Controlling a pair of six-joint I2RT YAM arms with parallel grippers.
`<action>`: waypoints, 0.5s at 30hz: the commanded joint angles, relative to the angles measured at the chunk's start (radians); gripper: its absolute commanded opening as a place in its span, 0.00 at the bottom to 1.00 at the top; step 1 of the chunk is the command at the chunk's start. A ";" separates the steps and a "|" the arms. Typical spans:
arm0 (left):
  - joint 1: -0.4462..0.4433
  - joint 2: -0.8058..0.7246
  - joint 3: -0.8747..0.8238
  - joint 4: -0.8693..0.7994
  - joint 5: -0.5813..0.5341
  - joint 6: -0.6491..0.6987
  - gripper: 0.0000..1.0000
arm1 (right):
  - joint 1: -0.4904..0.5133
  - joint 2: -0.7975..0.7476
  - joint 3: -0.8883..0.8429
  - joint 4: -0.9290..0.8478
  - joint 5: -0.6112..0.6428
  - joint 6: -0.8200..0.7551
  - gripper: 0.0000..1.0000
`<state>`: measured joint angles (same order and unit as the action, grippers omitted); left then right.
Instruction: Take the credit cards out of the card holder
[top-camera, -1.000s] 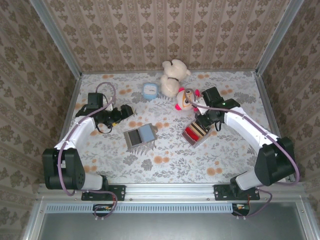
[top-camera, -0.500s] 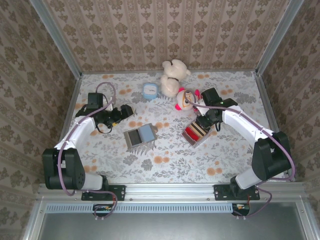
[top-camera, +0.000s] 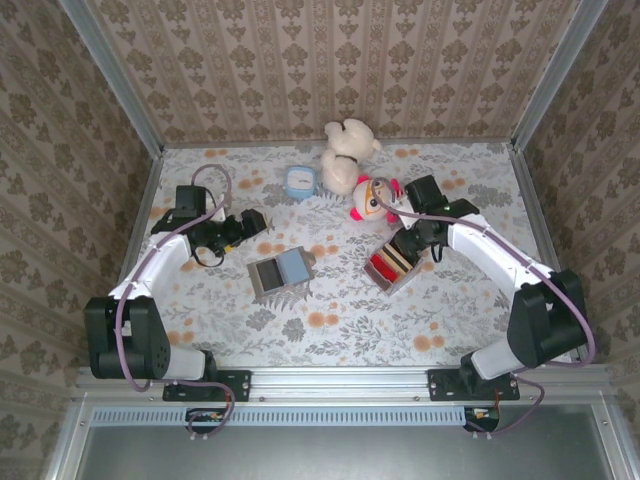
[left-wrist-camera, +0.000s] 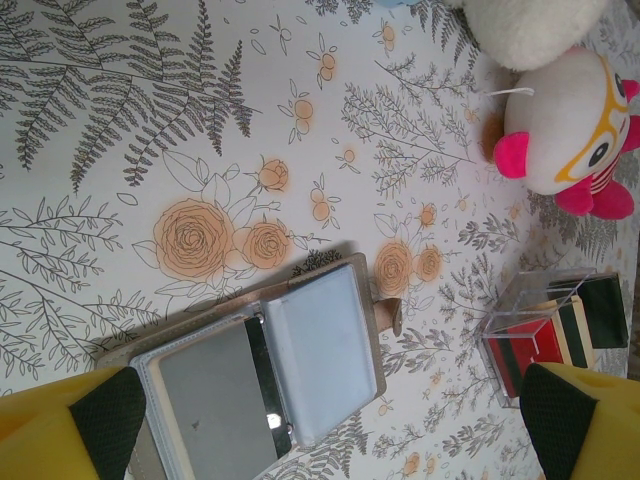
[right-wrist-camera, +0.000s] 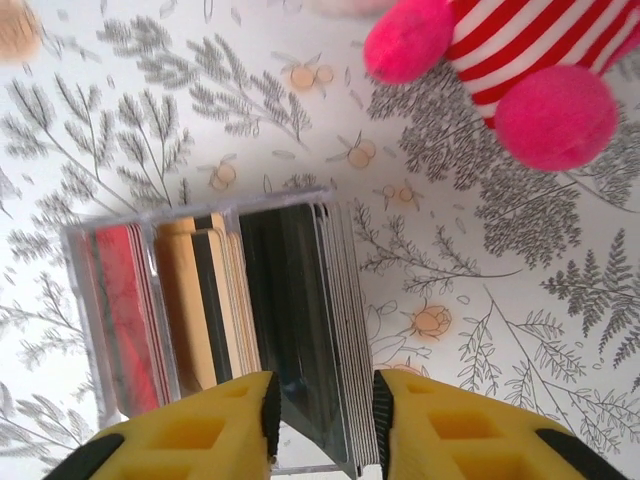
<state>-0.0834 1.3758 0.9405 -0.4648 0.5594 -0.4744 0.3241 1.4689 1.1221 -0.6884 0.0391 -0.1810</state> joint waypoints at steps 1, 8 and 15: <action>0.006 0.011 -0.005 -0.008 -0.008 0.004 1.00 | -0.002 -0.063 0.030 0.046 -0.044 0.085 0.38; -0.013 0.014 -0.045 0.027 -0.008 -0.034 1.00 | 0.075 -0.071 0.044 0.169 -0.021 0.262 0.47; -0.042 0.029 -0.091 0.035 -0.080 -0.119 0.89 | 0.098 0.063 0.037 0.392 -0.220 0.638 0.50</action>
<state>-0.1131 1.3930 0.8753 -0.4412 0.5171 -0.5392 0.4072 1.4582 1.1442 -0.4152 -0.0708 0.2565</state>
